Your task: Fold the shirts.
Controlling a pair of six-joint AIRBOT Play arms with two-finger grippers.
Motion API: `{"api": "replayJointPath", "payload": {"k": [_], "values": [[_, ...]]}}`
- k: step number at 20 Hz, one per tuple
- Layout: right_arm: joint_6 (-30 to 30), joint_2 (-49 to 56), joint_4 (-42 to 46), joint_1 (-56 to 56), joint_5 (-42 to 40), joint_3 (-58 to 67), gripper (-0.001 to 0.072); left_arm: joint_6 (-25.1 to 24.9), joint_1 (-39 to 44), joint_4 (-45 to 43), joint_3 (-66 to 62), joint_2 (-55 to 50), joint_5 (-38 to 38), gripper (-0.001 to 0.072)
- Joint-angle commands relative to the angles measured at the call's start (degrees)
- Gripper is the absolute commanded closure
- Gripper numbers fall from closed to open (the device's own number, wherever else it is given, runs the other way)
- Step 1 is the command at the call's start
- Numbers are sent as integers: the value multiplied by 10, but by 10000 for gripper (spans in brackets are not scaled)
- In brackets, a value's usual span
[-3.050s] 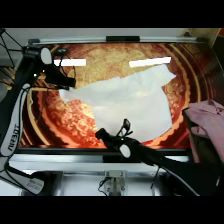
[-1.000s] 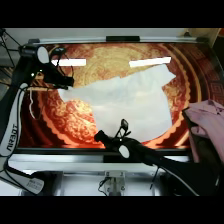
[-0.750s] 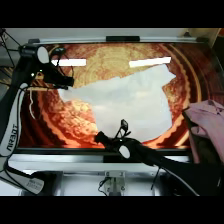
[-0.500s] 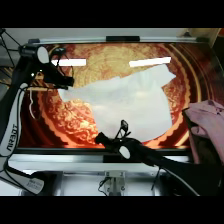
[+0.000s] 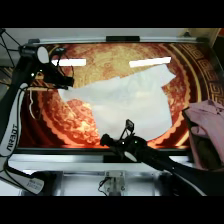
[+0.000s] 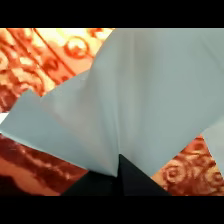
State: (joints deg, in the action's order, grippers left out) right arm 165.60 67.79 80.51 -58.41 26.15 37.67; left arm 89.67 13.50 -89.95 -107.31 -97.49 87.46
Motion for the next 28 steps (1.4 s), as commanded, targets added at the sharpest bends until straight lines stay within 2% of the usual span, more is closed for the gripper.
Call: {"api": "replayJointPath", "payload": {"k": [1,5,7,8,10,12,13,14,15,19,21,22,24,25,27,28], "values": [[35,-12,44,-3,-14,1,37,-1,0,0,0,0,-8,681],[35,-12,16,-3,-66,1,37,0,0,1,0,0,-9,680],[35,-12,32,0,-99,1,37,-1,0,4,0,0,-9,681],[35,-12,52,2,-120,1,39,-1,0,9,0,0,-9,681],[31,-14,116,5,-166,3,107,-1,0,18,0,0,-9,680],[9,-24,219,6,-165,20,107,-1,0,22,0,0,-9,681],[-4,-34,255,6,-139,33,107,-1,0,21,0,0,-9,680],[-30,-47,279,6,-82,52,107,-1,0,21,0,0,-9,680],[-65,-64,296,6,9,78,108,-1,0,21,0,0,-9,681],[-155,-108,345,6,482,177,108,-1,0,22,0,0,-9,680],[-155,-118,293,8,593,180,108,-1,0,22,0,0,-9,681],[-152,-120,221,12,584,169,108,-1,0,22,0,0,-9,681],[-146,-120,79,5,422,112,107,-1,0,22,0,0,-9,681],[-113,-120,40,-4,319,74,106,-1,0,22,0,0,-9,681],[36,-120,24,-23,135,-8,49,-1,0,22,0,0,-7,681],[35,-120,-7,-28,38,-50,50,-1,0,22,0,0,-7,681]]}}
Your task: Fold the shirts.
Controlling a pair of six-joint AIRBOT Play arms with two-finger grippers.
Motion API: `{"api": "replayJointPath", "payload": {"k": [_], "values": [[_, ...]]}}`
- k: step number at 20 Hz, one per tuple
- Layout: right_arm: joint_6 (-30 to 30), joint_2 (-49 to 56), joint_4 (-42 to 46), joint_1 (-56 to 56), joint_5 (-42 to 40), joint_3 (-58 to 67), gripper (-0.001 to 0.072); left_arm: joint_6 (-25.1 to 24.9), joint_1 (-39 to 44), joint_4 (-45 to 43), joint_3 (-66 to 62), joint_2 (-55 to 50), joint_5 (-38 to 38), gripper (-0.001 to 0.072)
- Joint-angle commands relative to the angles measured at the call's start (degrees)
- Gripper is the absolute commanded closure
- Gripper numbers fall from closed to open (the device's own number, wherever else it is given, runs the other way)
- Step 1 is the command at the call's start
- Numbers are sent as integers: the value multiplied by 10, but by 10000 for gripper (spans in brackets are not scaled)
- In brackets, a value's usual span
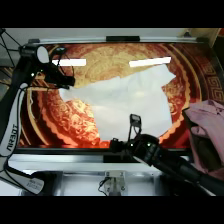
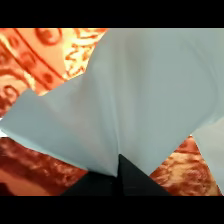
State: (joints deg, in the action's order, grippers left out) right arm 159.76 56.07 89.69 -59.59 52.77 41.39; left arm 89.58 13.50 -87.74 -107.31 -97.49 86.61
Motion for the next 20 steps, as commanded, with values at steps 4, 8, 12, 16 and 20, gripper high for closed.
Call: {"api": "replayJointPath", "payload": {"k": [4,8,12,16,20], "values": [[93,15,-166,1,-398,-169,51,0,-3,2,0,0,-7,681],[93,97,-194,23,-474,-170,51,0,-3,9,0,0,-7,681],[93,170,-283,23,-595,-170,53,0,-3,9,0,0,-7,681],[80,188,-327,24,-640,-170,228,0,-3,8,0,0,-7,681],[24,188,-403,32,-648,-170,448,-4,-3,9,0,0,-7,681]]}}
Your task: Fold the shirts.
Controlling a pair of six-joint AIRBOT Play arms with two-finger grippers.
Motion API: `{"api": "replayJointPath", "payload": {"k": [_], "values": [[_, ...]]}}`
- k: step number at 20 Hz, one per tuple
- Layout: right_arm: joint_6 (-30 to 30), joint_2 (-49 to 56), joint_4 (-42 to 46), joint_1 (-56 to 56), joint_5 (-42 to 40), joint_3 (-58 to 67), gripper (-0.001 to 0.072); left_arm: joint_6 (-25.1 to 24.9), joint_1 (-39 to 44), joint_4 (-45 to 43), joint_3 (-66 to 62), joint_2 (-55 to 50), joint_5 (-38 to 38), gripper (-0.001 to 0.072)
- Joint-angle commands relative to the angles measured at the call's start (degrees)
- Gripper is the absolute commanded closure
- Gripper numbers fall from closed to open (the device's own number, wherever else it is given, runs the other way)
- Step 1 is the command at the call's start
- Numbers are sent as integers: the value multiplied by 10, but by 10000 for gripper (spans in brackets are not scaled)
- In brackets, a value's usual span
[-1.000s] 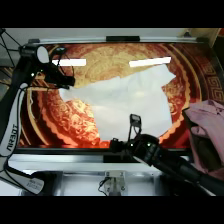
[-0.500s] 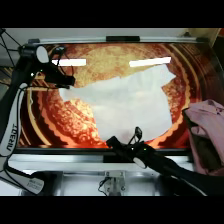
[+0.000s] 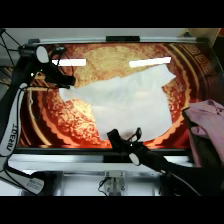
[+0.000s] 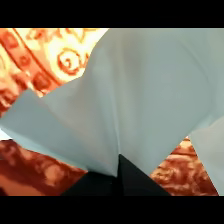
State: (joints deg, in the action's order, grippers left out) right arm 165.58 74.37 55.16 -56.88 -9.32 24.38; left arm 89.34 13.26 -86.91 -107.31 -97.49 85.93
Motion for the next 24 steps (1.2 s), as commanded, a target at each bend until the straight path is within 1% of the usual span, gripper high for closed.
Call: {"api": "replayJointPath", "payload": {"k": [1,2,3,5,7,9,11,13,14,16,18,19,21,22,23,24], "values": [[-34,5,-58,10,-27,0,610,-2,-1,0,0,0,0,681],[-34,5,-58,16,-28,0,618,-2,-1,0,0,0,0,681],[-34,3,-54,20,-28,0,669,-2,-1,0,0,0,0,681],[-47,-12,-21,31,-28,0,670,-10,-1,0,0,0,0,681],[-70,-51,47,46,-25,0,671,-17,-4,0,-2,8,-6,681],[-101,-124,131,72,-8,1,671,-17,-12,-2,-16,31,-17,682],[-116,-224,216,110,59,6,671,-16,-24,-6,-50,72,-34,682],[-155,-346,318,144,136,31,671,3,-40,-7,-94,135,-74,682],[-179,-407,359,154,160,54,671,5,-46,-7,-110,172,-103,682],[-223,-523,438,182,243,127,671,5,-53,-10,-114,270,-192,681],[-231,-607,520,217,351,214,671,5,-59,-11,-114,364,-282,681],[-238,-639,554,234,390,255,671,15,-63,-12,-114,407,-320,682],[-253,-675,568,256,406,313,671,72,-73,-11,-114,470,-361,681],[-254,-682,563,262,405,336,671,95,-72,-11,-114,491,-364,681],[-254,-682,555,264,403,355,671,110,-71,-6,-113,508,-364,681],[-256,-678,544,264,394,365,670,110,-71,5,-113,521,-365,682]]}}
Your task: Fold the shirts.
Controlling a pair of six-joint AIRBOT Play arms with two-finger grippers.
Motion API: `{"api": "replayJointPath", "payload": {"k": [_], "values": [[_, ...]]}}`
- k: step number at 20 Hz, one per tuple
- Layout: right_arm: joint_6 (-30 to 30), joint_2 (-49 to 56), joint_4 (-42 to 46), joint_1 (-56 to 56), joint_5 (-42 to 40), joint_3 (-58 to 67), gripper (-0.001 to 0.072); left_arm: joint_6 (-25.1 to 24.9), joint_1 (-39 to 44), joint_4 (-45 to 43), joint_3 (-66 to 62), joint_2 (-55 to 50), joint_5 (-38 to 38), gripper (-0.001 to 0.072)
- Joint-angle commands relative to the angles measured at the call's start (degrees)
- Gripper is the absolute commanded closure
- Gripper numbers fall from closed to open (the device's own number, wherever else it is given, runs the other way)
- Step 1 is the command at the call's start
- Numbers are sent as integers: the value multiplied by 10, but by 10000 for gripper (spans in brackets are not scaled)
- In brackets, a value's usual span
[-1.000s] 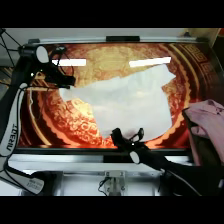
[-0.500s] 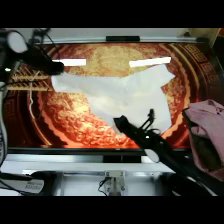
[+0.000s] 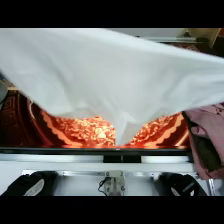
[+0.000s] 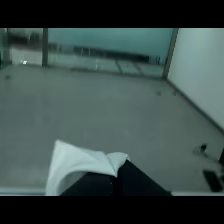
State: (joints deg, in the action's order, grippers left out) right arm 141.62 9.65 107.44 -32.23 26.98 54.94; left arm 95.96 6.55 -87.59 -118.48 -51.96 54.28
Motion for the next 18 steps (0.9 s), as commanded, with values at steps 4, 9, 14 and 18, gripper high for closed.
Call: {"api": "replayJointPath", "payload": {"k": [4,9,14,18], "values": [[-15,2,15,17,-83,64,671,35,-5,14,-1,88,-61,681],[-16,82,43,17,-91,64,670,36,-5,-101,52,77,-42,681],[-16,233,139,25,-11,64,670,31,-4,-144,152,-14,-11,681],[-3,401,137,95,28,64,670,32,-4,-133,205,-155,-13,680]]}}
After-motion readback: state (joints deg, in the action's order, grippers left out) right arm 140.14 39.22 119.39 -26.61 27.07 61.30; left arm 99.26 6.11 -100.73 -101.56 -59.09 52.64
